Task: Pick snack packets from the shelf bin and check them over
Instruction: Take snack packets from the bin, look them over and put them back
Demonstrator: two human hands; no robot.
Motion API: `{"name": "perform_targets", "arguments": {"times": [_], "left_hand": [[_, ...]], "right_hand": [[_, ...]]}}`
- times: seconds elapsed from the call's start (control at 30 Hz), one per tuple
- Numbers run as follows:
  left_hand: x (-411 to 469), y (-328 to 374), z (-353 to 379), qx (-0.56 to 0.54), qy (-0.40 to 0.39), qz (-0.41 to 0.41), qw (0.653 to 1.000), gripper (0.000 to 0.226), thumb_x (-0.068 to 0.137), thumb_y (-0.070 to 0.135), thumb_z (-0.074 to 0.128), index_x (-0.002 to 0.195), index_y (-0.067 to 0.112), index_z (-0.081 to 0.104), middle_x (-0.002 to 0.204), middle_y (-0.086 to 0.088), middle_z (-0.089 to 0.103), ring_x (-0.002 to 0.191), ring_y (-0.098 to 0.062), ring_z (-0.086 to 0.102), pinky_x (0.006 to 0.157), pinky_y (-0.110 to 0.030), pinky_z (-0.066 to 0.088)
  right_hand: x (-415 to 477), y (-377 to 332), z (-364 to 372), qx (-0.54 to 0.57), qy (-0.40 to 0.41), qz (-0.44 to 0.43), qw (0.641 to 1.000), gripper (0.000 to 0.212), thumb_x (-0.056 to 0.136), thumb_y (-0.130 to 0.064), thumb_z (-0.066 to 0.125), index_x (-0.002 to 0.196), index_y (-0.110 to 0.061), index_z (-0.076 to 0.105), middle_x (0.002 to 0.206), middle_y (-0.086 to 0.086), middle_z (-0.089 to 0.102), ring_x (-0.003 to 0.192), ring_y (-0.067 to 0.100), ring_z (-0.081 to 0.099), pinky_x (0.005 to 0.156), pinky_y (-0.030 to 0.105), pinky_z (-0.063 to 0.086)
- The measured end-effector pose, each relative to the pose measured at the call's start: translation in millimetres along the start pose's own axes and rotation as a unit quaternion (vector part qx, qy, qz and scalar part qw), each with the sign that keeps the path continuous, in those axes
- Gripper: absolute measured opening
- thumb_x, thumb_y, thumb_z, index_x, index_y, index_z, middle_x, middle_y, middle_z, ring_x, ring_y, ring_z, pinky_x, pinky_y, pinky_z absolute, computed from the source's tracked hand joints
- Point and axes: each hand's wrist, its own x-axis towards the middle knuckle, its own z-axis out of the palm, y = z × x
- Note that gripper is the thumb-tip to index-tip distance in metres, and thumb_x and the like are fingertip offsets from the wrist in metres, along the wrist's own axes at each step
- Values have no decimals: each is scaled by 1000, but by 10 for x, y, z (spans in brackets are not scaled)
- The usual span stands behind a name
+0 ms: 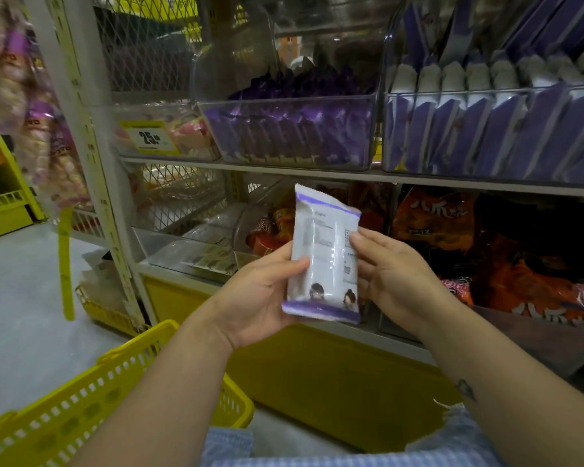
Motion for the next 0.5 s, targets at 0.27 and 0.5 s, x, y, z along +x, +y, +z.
{"name": "perform_targets", "arguments": {"times": [0.27,0.5], "left_hand": [[106,-15,-86,256,256,171,916,54,91,14,64,134,37,42,131,6,57,121,-14,56,102,-41,48],[104,-43,-185,444,181,207,853,49,82,22,76,115,52,57,109,17,69,98,0,65,78,-16,51]], "right_hand": [[-24,-21,-54,-184,2,-110,977,29,89,-10,64,106,-33,58,104,-4,70,94,8,69,71,29,59],[-88,15,37,-373,-34,-215,902,43,84,-18,72,120,-39,61,111,-20,67,103,-4,61,89,22,53]]}}
